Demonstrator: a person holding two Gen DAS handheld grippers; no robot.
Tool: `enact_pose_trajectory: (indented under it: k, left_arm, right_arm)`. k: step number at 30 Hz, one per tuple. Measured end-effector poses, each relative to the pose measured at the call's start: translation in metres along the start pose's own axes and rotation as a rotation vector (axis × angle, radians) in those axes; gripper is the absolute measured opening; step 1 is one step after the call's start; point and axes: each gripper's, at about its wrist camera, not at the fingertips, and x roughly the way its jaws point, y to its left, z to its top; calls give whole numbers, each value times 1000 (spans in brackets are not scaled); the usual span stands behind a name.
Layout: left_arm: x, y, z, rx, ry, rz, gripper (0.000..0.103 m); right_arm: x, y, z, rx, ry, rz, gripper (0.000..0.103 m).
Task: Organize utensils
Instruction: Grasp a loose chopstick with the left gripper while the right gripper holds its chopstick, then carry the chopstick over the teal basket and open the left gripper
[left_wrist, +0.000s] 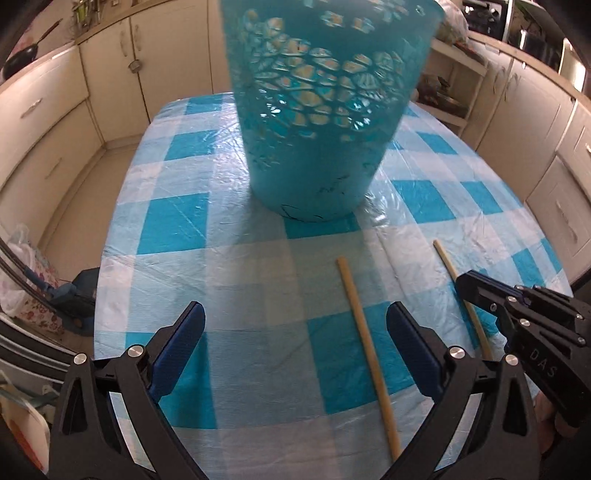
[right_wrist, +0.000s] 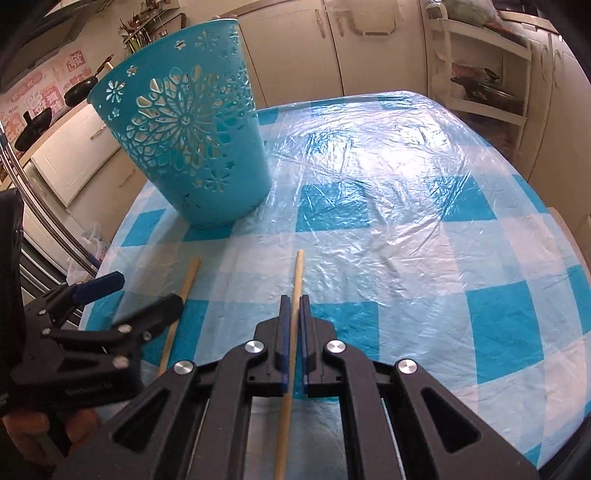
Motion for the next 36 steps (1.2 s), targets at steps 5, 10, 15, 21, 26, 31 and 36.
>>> enact_pose_trajectory:
  k: [5, 10, 15, 21, 26, 31, 36]
  left_arm:
    - [4, -15, 3, 21, 22, 33, 78]
    - [2, -24, 2, 43, 8, 37, 60]
    - [0, -31, 4, 73, 1, 8, 20]
    - [1, -36, 5, 80, 3, -27, 5]
    - [2, -34, 5, 87, 6, -44, 5]
    - [2, -33, 5, 103, 4, -47, 5]
    - [2, -24, 9, 64, 31, -101, 5]
  right_arm:
    - [-4, -6, -1, 11, 0, 20, 5]
    - [-5, -10, -1, 19, 0, 30, 5]
    - [-5, -10, 0, 23, -2, 29, 6]
    - [-3, -7, 2, 16, -9, 9, 6]
    - [2, 1, 7, -21, -1, -6, 6]
    - [10, 11, 13, -74, 6, -6, 6]
    - [11, 9, 13, -77, -2, -1, 6]
